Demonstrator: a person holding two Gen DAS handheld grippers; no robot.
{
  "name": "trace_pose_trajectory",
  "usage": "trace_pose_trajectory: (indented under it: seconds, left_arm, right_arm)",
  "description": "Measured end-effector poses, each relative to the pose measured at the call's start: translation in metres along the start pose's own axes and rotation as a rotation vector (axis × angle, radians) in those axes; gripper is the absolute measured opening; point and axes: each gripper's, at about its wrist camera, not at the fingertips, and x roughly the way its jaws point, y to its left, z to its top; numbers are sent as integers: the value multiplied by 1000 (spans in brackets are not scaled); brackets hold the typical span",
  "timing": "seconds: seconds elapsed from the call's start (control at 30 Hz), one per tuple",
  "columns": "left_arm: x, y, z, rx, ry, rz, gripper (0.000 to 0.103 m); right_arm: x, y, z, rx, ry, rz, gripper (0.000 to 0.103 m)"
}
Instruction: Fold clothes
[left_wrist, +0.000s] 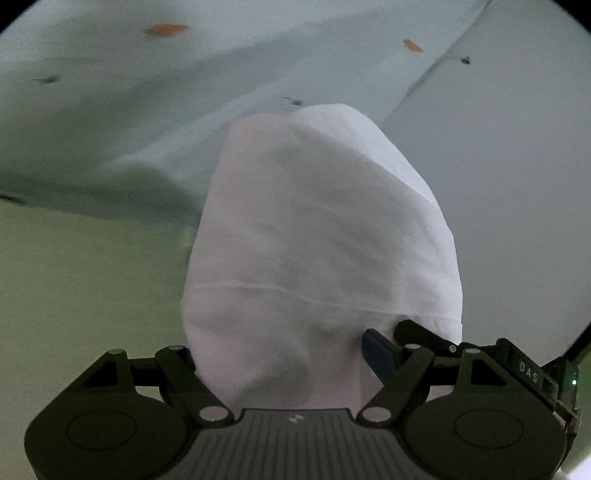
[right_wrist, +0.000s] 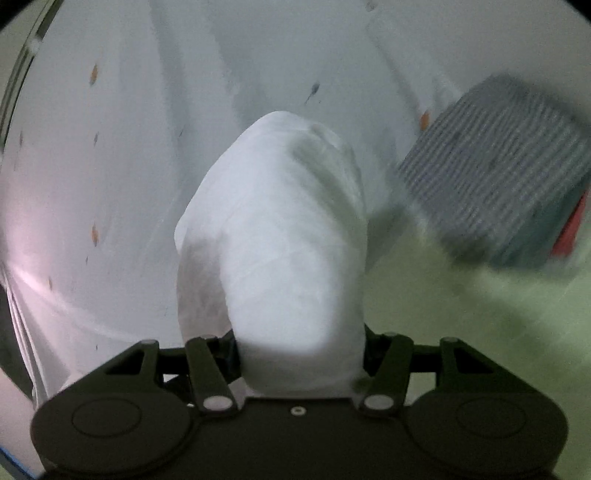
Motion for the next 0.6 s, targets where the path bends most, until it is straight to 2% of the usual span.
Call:
trace_pose_trajectory:
  seconds: [0.17, 0.27, 0.37, 0.4, 0.47, 0.53, 0.6]
  left_arm:
    - [85, -46, 33, 43, -11, -74, 80]
    - [139, -58, 60, 75, -19, -63, 80]
    - [194, -70, 88, 106, -27, -52, 81]
    - [213, -73, 96, 115, -28, -43, 81]
    - [259, -61, 106, 117, -3, 29, 81]
    - [305, -45, 108, 112, 32, 115, 80]
    - [338, -27, 108, 75, 104, 168, 80]
  right_arm:
    - [-9, -38, 95, -84, -39, 4, 59]
    - [4, -55, 152, -167, -62, 5, 59]
    - [37, -73, 207, -272, -76, -28, 62]
    - [52, -81, 221, -309, -78, -57, 64]
    - [88, -97, 242, -383, -80, -144, 75]
    - [126, -116, 249, -467, -71, -272, 78]
    - [157, -130, 245, -558, -87, -417, 78]
